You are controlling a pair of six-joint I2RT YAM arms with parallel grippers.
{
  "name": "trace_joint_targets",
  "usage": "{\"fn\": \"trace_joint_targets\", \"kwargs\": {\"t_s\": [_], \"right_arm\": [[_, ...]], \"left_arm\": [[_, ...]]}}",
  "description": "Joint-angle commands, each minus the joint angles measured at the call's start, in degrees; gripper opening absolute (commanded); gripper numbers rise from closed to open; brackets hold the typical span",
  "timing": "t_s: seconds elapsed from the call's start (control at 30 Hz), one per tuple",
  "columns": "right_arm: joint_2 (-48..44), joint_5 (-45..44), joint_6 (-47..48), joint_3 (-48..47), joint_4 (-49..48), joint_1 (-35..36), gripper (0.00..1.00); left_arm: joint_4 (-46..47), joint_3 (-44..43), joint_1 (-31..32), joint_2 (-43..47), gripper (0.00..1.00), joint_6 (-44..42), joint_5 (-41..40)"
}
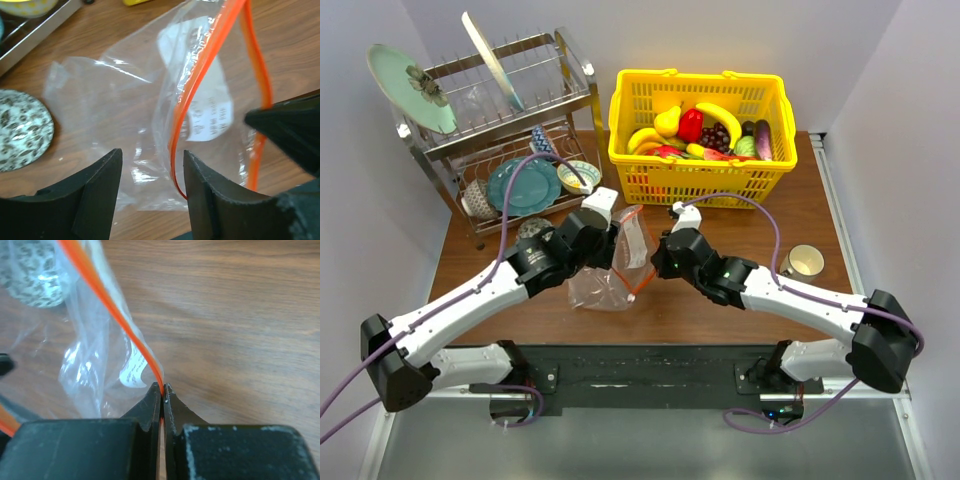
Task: Place the food in the zip-top bag and seal the zipper
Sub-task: Open the zipper of the food storage bag.
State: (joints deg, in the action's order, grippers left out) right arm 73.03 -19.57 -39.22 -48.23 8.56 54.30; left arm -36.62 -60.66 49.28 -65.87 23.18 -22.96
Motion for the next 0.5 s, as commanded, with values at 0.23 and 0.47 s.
{"fn": "trace_joint_targets", "kwargs": {"t_s": [0.23,0.47], "right_arm": [[-2.37,4.37,-1.38,-0.82,-3.99,-0.08,0.0],[-2.81,-0.11,-1.65,-1.78,0.22,-0.08,0.01]], "left_arm": [[7.01,0.46,0.65,-2.95,0.39,2.22,1.27],[4.02,1.34,0.65,-3.05,0.0,2.4,-0.32]]}}
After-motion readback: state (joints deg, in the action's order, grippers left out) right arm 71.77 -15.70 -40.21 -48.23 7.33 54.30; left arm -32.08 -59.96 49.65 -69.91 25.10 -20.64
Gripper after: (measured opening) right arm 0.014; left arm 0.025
